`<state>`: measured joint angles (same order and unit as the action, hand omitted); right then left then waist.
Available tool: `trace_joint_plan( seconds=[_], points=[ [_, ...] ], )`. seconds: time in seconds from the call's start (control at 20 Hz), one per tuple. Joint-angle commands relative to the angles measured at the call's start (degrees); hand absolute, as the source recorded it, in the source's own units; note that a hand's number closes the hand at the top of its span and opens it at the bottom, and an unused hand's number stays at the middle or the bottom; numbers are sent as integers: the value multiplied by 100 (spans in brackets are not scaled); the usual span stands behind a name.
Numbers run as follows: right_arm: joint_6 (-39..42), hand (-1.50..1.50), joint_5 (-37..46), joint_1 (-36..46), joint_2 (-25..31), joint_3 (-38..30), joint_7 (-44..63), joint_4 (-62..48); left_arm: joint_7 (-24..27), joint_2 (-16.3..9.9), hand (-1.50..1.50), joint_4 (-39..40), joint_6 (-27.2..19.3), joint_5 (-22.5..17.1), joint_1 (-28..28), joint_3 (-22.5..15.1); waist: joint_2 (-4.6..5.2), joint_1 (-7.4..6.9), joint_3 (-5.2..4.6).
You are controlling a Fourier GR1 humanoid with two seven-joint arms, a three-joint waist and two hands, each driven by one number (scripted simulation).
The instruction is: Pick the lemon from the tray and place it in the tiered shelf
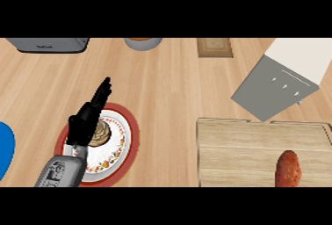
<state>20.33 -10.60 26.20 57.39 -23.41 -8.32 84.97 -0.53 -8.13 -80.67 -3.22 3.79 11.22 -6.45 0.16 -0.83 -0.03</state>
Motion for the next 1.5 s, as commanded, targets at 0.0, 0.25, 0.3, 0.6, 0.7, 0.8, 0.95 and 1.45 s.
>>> trace_joint_plan(
  seconds=[0.0,0.25,0.3,0.6,0.7,0.8,0.95,1.45],
  points=[
    [-162,150,440,727,132,310,-94,-420,-69,0,0,-268,71,30,-79,-23,-3,-24,1],
    [-1075,150,1454,806,-697,849,-820,-800,-329,99,0,-280,60,55,-77,-30,3,-16,4],
    [-1040,150,1529,862,-551,812,-900,-684,-175,-29,0,-393,66,84,-149,61,-3,-5,3],
    [-1492,150,2113,1700,-1253,1335,-1457,-1881,45,144,0,145,61,153,126,118,18,-28,1],
    [-1480,150,1961,1705,-1478,1246,-1527,-2159,-261,40,0,-223,233,7,32,148,9,-36,4],
    [-1031,150,942,1862,-1879,953,-859,-1929,-150,136,0,-114,161,114,-70,-6,-1,-53,3],
    [-733,150,962,2230,-1651,815,-1358,-2737,112,273,0,351,2,254,203,68,14,10,3],
    [-851,150,1576,3262,-1719,928,-2144,-4557,-249,168,0,-272,187,181,80,175,13,-45,4]
  ],
)
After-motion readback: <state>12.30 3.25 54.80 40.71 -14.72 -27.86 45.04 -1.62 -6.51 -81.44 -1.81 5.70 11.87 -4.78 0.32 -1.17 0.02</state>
